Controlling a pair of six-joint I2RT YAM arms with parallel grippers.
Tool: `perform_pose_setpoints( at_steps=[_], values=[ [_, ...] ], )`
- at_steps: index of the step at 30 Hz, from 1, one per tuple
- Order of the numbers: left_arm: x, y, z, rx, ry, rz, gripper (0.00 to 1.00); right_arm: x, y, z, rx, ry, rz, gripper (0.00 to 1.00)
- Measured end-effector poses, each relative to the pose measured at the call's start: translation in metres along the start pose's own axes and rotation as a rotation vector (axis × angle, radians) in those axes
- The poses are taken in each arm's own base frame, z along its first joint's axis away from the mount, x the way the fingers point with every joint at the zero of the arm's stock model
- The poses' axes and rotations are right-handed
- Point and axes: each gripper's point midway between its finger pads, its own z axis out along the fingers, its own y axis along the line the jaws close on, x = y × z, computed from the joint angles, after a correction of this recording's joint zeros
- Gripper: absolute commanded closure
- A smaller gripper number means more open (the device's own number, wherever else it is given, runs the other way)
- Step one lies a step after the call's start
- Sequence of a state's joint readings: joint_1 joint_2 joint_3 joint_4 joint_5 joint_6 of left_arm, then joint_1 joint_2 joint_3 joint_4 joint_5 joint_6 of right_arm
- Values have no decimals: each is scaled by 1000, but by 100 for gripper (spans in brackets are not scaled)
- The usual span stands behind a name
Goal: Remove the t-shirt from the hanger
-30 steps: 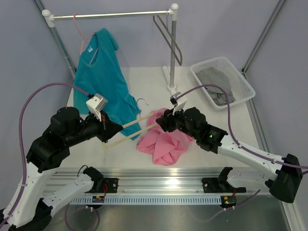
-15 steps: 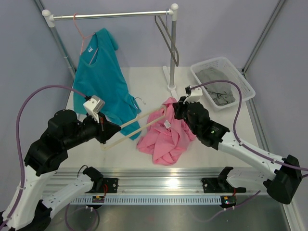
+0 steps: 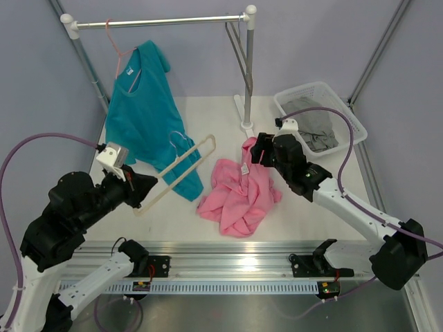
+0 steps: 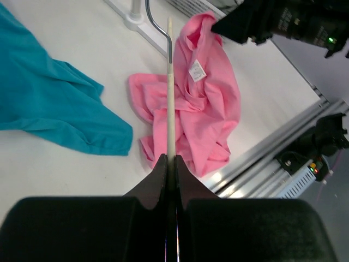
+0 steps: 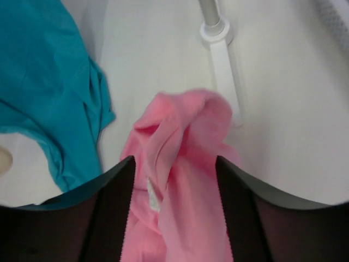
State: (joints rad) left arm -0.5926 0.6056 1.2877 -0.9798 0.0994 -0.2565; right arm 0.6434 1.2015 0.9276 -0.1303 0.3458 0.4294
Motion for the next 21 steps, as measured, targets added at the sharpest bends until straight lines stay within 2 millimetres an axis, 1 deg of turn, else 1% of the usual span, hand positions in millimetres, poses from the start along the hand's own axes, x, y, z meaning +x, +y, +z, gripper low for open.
perform_pose_setpoints(
  at_steps=[3,5,6,7,8,9,10,13,15,18,21],
  values=[
    [-10,15,2,-88,-44,-3,100,5,7,-6,-43,42,-9,22],
    [-14,19,6,-113,-52,-5,100,3,14,-18,-90,46,-24,23],
    [-14,19,9,-111,-48,-5,100,-1,19,-26,-130,39,-31,31],
    [-13,18,12,-105,-42,-4,100,-5,28,-36,-183,32,-42,36],
    [-12,16,15,-93,-33,-4,100,-10,39,-49,-259,23,-52,39],
    [-9,14,17,-78,-23,-2,100,-16,52,-63,-340,11,-58,39],
    [-5,11,19,-59,-8,0,100,-23,66,-80,-433,-7,-64,35],
    [10,0,23,21,43,10,100,-38,102,-125,-669,-44,-100,17],
    [18,-11,21,90,68,14,100,-51,126,-149,-801,-55,-138,15],
    [26,-24,14,172,82,17,100,-71,154,-170,-938,-73,-185,13],
    [29,-33,5,230,75,21,100,-85,175,-176,-1017,-77,-223,12]
  ],
)
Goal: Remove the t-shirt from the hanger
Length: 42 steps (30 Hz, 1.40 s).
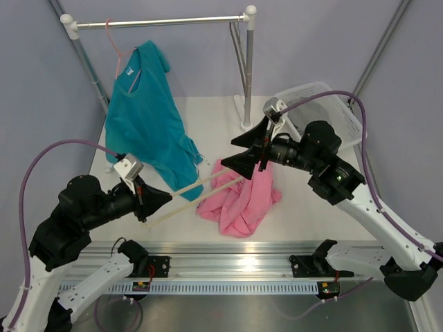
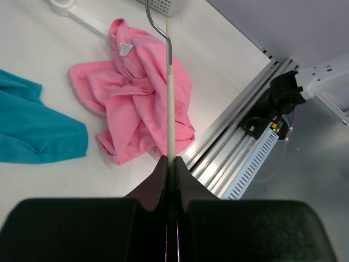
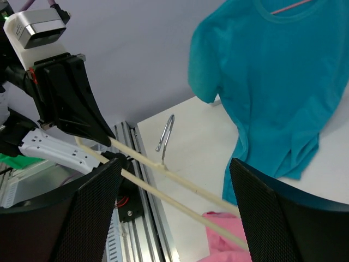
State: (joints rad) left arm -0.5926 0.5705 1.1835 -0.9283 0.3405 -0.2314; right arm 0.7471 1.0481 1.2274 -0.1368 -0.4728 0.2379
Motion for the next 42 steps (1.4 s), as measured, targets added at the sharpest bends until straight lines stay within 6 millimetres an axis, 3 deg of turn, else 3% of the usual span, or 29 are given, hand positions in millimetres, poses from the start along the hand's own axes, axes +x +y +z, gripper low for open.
perform_pose_setpoints(
  at_steps=[4,8,10,11,12,15,18,19,27,28,29,30,32,35,39,42],
  values=[
    [2,-11,-6,58,-7,11,100,1,4,21,-80,57,-14,13],
    [5,-16,-5,92,6,10,100,19,9,49,-127,152,-7,13],
    [9,-16,-3,98,16,7,100,30,14,61,-146,192,3,18],
    [10,-16,-3,100,21,6,100,35,14,65,-151,208,9,23],
    [11,-16,-2,102,25,5,100,39,13,67,-152,220,12,41],
    [13,-15,-1,102,29,5,100,49,9,70,-150,247,18,74],
    [16,-14,0,101,38,5,100,53,16,69,-194,258,10,89],
    [17,-14,1,103,42,6,100,53,18,69,-212,255,1,100],
    [30,-25,1,182,90,1,100,57,36,56,-353,246,-47,100],
    [30,-27,1,194,92,1,100,57,39,54,-370,246,-51,98],
    [31,-28,0,204,95,0,100,56,41,53,-385,245,-57,78],
    [31,-30,0,213,95,0,100,56,43,51,-396,245,-61,50],
    [26,-34,0,237,76,5,100,56,45,50,-407,244,-71,25],
    [22,-35,0,241,60,10,100,54,40,52,-358,238,-79,5],
    [19,-22,3,158,46,9,100,31,13,47,-120,168,-78,1],
    [19,5,6,6,35,3,100,-3,-15,24,148,59,-54,1]
  ],
)
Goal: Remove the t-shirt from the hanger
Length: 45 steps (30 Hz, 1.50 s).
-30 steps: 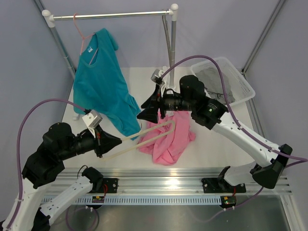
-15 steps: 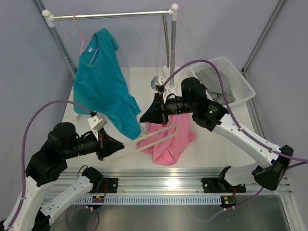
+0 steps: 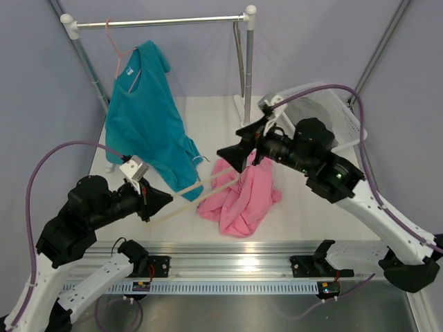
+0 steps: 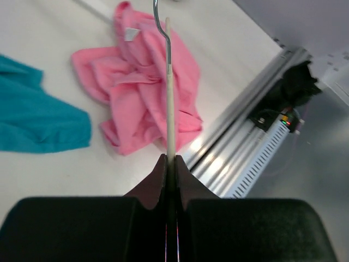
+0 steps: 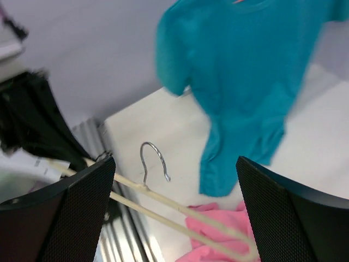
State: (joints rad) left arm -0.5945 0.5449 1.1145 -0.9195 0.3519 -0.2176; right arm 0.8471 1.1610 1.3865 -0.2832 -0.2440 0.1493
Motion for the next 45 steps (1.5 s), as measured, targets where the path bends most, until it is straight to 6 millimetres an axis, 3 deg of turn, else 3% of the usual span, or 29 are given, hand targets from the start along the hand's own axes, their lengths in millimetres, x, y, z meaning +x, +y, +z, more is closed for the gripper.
perform_pose_setpoints(
  at_steps=[3,7,11,13,17,22,31,36,45],
  values=[
    [-1,32,3,-175,-3,-17,100,-34,-23,-41,210,-127,37,0],
    [-17,71,9,-398,-4,-37,100,-68,-32,-106,360,-279,77,0],
    [-64,97,26,-545,-73,-29,100,-76,-31,-154,419,-349,105,0],
    [-96,108,39,-605,-123,-19,100,-72,-31,-170,431,-364,116,1],
    [-146,127,61,-706,-187,6,100,-48,-34,-179,444,-333,120,0],
    [-204,138,89,-746,-273,78,100,-16,-41,-173,460,-251,136,0],
    [-289,143,116,-780,-431,196,100,2,-42,-164,452,-198,156,0],
    [-314,150,130,-810,-464,248,100,5,-42,-163,452,-188,158,0],
    [-316,190,156,-877,-420,268,100,2,-36,-171,427,-210,158,0]
  ],
)
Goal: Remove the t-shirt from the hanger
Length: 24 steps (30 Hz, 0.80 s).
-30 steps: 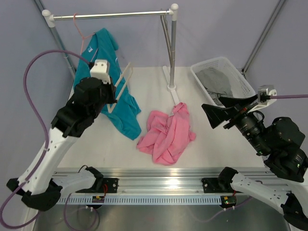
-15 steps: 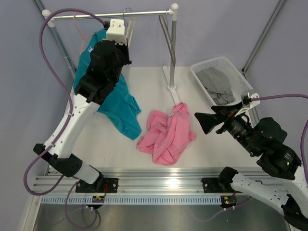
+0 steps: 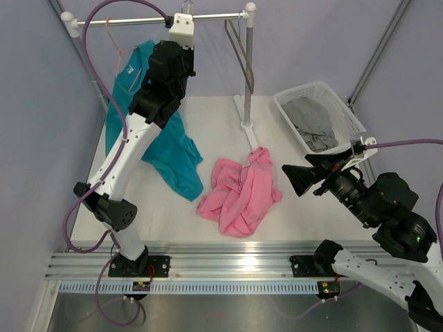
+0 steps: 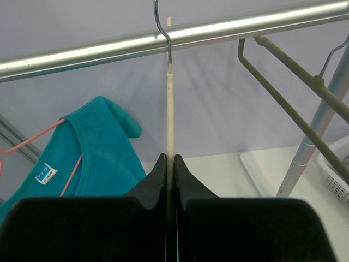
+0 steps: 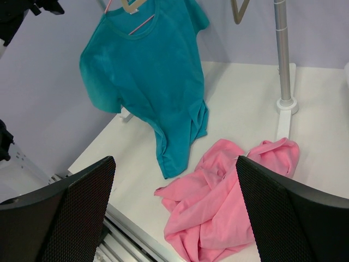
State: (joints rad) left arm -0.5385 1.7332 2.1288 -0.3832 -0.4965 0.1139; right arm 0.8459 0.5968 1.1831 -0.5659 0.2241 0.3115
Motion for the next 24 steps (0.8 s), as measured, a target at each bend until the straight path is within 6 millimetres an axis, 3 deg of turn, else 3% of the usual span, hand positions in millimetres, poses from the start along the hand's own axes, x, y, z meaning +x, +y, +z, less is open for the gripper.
perform_pose_setpoints(
  at_steps=[4,10,16,20,21,22,24],
  values=[
    [6,4,10,3,9,2,100,0,0,0,-2,0,0,0],
    [10,-5,13,55,11,-11,100,0,0,0,-2,1,0,1],
    [34,-15,17,78,59,-36,100,0,1,0,-5,2,0,1],
    [36,-16,17,74,67,-53,98,0,1,0,-6,1,0,0],
    [36,-16,17,74,67,-56,90,0,1,0,-5,2,0,1],
    [36,-16,17,75,67,-58,56,0,1,0,-5,2,0,1],
    [38,-17,17,80,70,-53,25,0,1,0,-6,2,0,0]
  ],
)
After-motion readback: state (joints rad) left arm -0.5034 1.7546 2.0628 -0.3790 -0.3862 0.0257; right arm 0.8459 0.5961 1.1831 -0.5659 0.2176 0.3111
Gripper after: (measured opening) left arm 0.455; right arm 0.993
